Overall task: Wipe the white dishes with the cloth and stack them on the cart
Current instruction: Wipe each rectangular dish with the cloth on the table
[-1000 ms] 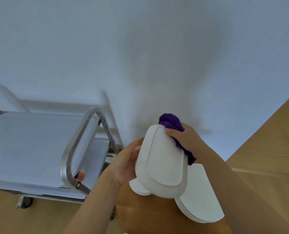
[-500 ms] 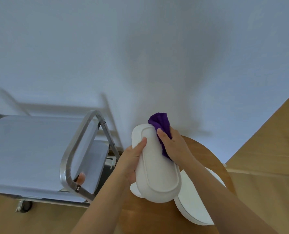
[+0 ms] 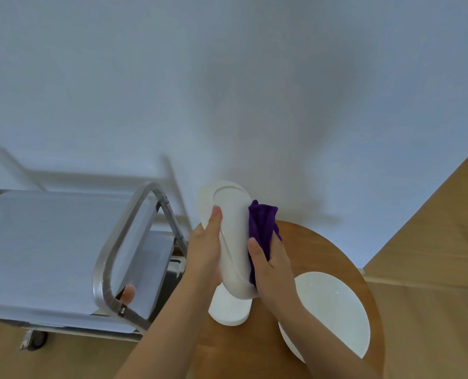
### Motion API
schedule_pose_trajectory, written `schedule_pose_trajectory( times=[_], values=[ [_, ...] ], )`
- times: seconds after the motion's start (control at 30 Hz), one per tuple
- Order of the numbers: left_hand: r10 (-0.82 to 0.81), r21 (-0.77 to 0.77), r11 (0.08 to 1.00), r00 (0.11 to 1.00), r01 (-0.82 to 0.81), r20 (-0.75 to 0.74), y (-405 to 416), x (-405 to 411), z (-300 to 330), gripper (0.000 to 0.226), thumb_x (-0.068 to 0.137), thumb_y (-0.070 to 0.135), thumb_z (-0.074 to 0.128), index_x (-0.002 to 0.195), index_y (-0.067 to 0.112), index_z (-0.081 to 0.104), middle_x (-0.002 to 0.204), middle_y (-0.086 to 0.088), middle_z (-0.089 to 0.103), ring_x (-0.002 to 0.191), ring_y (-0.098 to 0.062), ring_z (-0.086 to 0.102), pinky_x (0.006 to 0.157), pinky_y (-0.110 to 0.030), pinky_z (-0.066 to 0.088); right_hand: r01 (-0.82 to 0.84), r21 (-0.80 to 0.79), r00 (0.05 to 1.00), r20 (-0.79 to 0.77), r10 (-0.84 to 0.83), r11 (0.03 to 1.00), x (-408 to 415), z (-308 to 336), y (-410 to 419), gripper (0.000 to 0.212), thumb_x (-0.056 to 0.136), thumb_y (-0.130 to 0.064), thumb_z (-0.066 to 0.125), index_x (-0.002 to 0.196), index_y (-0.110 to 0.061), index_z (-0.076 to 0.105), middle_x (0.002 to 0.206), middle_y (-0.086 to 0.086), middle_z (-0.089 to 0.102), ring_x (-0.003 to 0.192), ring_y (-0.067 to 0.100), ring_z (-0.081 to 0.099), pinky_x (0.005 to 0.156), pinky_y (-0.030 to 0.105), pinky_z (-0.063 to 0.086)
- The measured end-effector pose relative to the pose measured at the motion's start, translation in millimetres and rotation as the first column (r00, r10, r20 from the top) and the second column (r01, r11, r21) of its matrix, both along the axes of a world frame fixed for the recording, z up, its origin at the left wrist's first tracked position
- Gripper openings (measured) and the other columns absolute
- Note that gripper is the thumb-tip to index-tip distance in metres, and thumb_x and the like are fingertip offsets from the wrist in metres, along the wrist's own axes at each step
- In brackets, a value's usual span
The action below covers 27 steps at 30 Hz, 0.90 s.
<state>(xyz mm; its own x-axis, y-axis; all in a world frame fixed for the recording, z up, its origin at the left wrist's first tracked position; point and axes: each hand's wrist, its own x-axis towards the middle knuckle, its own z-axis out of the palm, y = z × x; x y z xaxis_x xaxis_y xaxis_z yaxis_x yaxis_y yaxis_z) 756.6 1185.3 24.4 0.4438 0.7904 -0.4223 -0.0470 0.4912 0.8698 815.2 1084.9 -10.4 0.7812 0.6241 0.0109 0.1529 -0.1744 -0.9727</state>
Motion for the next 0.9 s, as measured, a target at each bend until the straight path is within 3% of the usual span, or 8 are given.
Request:
schedule_pose_trajectory(
  times=[0.13,0.17,0.27,0.3,0.4,0.5,0.67,0.9],
  values=[
    [0.082,0.023,0.996,0.997,-0.082,-0.005,-10,4,0,0.042,0.085,0.057,0.060,0.107,0.021,0.063,0.092,0.001,0.073,0.087,-0.021,0.069,0.064,-0.032,0.055,-0.032,0.001,0.999,-0.028,0.032,0.999,-13,2,-3,0.051,0.094,-0.040,0.045,0.142,-0.025,0.034,0.134,-0.003,0.048,0.124,0.018,0.044,0.102,0.041,0.042],
    [0.091,0.030,0.995,0.996,-0.091,-0.011,-13,5,-1,0.036,0.085,0.056,0.060,0.101,0.023,0.064,0.087,0.002,0.074,0.084,-0.020,0.070,0.061,-0.031,0.054,-0.042,-0.008,0.998,-0.042,0.042,0.999,-16,1,-4,0.052,0.093,-0.043,0.043,0.142,-0.028,0.033,0.136,-0.006,0.045,0.127,0.018,0.041,0.104,0.041,0.040],
    [0.042,0.069,0.997,0.999,-0.039,-0.035,-18,6,-1,0.033,0.089,0.050,0.058,0.098,0.020,0.067,0.087,-0.003,0.074,0.084,-0.023,0.070,0.065,-0.033,0.055,-0.057,-0.015,0.985,-0.162,0.054,0.998,-23,4,-6,0.040,0.082,-0.060,0.030,0.122,-0.058,0.031,0.124,-0.027,0.042,0.119,0.000,0.042,0.096,0.015,0.039],
    [0.017,0.082,0.997,0.999,-0.015,-0.030,-19,7,-1,0.032,0.090,0.047,0.058,0.097,0.018,0.069,0.085,-0.005,0.075,0.083,-0.023,0.071,0.067,-0.034,0.055,-0.073,-0.023,0.975,-0.214,0.067,0.997,-24,6,-6,0.041,0.077,-0.064,0.026,0.117,-0.060,0.030,0.124,-0.028,0.040,0.117,-0.002,0.042,0.096,0.013,0.038],
    [-0.047,0.150,0.987,0.999,0.048,-0.010,-26,5,2,0.029,0.093,0.040,0.057,0.090,0.015,0.072,0.075,-0.002,0.075,0.071,-0.016,0.072,0.055,-0.022,0.054,-0.125,-0.014,0.963,-0.242,0.117,0.992,-18,10,0,0.062,0.079,-0.067,0.024,0.135,-0.045,0.033,0.139,-0.011,0.043,0.130,0.014,0.039,0.110,0.041,0.031],
    [-0.115,0.153,0.982,0.993,0.114,-0.001,-35,4,-1,0.031,0.095,0.038,0.055,0.095,0.013,0.074,0.082,-0.006,0.076,0.076,-0.018,0.073,0.056,-0.022,0.055,-0.142,0.008,0.969,-0.202,0.141,0.990,-4,23,14,0.049,0.094,-0.055,0.032,0.141,-0.040,0.032,0.147,-0.005,0.036,0.138,0.020,0.029,0.111,0.052,0.023],
    [-0.059,0.204,0.978,0.998,0.052,0.030,-33,5,9,0.029,0.095,0.038,0.055,0.095,0.016,0.074,0.082,-0.004,0.076,0.077,-0.017,0.073,0.057,-0.022,0.056,-0.201,0.023,0.948,-0.246,0.200,0.979,1,31,25,0.057,0.093,-0.056,0.033,0.146,-0.036,0.024,0.152,-0.006,0.029,0.142,0.018,0.019,0.114,0.051,0.015],
    [0.076,0.241,0.964,0.986,-0.110,0.146,-16,9,24,0.019,0.094,0.037,0.056,0.084,0.026,0.067,0.071,0.012,0.073,0.068,-0.003,0.070,0.052,-0.014,0.051,-0.100,0.075,0.946,-0.303,0.119,0.992,-24,20,16,0.055,0.094,-0.051,0.038,0.144,-0.035,0.024,0.145,-0.004,0.037,0.135,0.019,0.032,0.110,0.044,0.033]
  ],
)
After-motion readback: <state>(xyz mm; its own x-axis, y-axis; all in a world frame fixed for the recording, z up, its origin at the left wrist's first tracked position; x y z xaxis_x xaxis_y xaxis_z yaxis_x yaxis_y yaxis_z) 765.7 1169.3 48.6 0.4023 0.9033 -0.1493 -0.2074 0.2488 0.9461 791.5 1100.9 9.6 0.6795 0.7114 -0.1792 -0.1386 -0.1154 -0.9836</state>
